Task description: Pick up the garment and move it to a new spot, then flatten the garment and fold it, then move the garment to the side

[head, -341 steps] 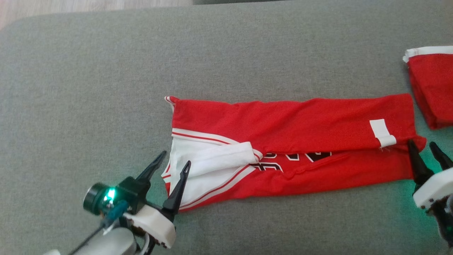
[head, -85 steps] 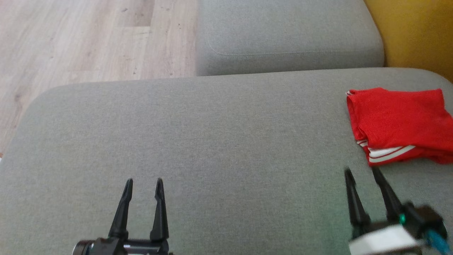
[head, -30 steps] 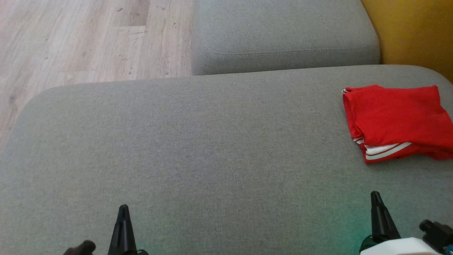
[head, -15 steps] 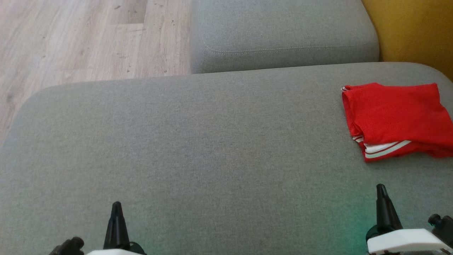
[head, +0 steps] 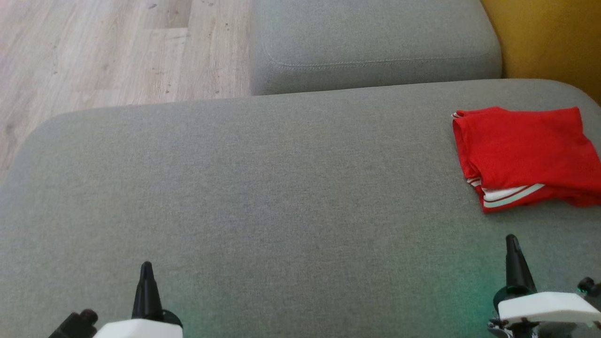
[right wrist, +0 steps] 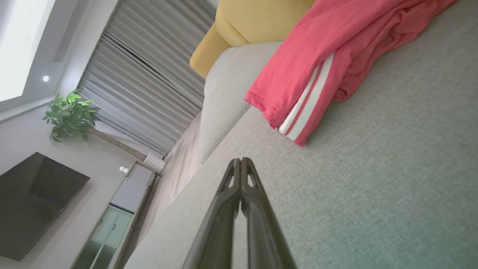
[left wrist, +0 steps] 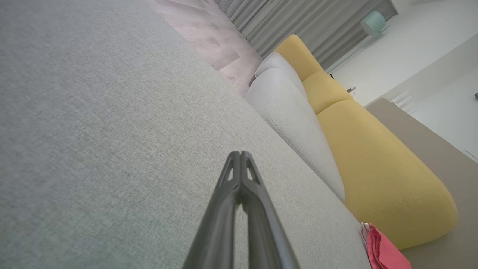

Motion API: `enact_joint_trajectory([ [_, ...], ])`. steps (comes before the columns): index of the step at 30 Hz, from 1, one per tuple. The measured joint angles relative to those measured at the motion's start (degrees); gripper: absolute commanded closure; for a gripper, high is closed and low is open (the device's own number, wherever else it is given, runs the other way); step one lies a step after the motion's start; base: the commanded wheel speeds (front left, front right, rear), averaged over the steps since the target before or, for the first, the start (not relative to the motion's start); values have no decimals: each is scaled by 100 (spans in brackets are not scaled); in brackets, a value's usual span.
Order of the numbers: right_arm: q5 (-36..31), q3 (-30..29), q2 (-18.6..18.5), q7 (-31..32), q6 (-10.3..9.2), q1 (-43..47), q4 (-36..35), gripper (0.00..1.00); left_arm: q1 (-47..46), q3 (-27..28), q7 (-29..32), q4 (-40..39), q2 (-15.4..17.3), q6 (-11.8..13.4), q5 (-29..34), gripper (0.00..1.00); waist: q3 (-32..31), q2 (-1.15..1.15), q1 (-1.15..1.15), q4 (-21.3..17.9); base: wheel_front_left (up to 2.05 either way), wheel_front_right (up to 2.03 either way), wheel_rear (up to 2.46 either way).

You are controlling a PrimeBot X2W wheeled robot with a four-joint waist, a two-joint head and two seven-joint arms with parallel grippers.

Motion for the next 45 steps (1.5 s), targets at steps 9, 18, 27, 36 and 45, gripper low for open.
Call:
enact_joint_trajectory([
  [9, 537, -70, 0, 127, 0, -80, 26, 100, -112, 124, 103, 66, 1, -73, -547, 100, 27, 0, 0, -18, 0, 0, 0],
  [18, 1117, -158, 1, 254, 0, -241, 57, 100, -269, 236, 254, 140, 2, -149, -1144, 100, 57, 0, 0, -37, 0, 0, 0],
  [27, 1707, -230, 2, 410, 0, -331, 78, 100, -397, 350, 404, 222, 2, -249, -1739, 100, 87, 0, 0, -57, 0, 0, 0],
  [36, 2296, -322, 7, 556, 0, -526, 97, 100, -541, 497, 554, 279, 1, -350, -2334, 100, 117, 0, 0, -76, 0, 0, 0],
  [45, 2865, -399, 26, 706, 0, -610, 127, 100, -696, 625, 706, 365, 0, -424, -2928, 100, 147, 0, 0, -96, 0, 0, 0],
])
